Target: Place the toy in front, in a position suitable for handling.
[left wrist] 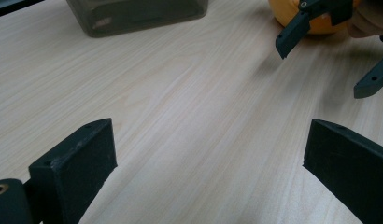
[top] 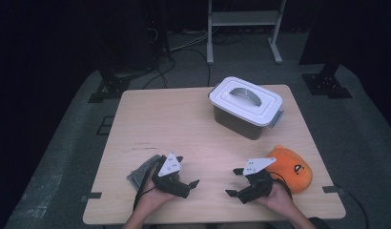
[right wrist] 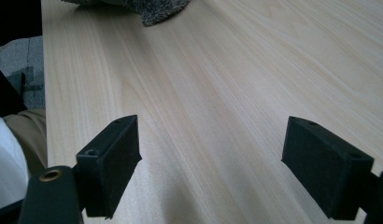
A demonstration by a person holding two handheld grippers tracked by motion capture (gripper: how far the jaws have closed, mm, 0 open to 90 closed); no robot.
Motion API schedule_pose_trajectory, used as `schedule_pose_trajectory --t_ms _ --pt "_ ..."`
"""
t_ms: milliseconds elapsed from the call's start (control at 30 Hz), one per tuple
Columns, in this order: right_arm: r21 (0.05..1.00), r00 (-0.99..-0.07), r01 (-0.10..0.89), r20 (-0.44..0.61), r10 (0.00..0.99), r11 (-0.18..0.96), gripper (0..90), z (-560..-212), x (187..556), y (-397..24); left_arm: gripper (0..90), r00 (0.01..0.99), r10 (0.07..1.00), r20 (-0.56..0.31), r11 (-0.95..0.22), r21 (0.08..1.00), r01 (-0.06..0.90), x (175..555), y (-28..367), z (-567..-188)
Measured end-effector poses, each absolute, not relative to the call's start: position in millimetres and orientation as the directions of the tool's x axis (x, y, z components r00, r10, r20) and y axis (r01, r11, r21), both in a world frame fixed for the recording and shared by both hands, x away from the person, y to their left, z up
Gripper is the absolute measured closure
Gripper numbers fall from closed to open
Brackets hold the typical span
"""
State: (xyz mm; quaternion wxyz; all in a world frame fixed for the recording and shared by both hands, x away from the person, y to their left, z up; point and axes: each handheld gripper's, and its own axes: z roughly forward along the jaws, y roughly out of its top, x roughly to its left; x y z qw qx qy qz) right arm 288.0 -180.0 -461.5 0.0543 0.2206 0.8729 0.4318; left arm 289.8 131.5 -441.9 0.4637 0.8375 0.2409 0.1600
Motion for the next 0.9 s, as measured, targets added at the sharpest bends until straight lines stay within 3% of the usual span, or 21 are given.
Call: schedule_pose_trajectory --t_ms 367,900 --pt "0.797 -0.885 0.351 0.11 0.453 0.492 18.0 -457 289 -185 1.6 0.835 0.549 0.034 -0.442 0.86 0.255 290 134 -440" --pt "0.816 -0.901 0.309 0.086 0.426 0.489 18.0 -424 284 -188 1.6 0.838 0.544 0.044 -0.441 0.864 0.241 288 134 -439"
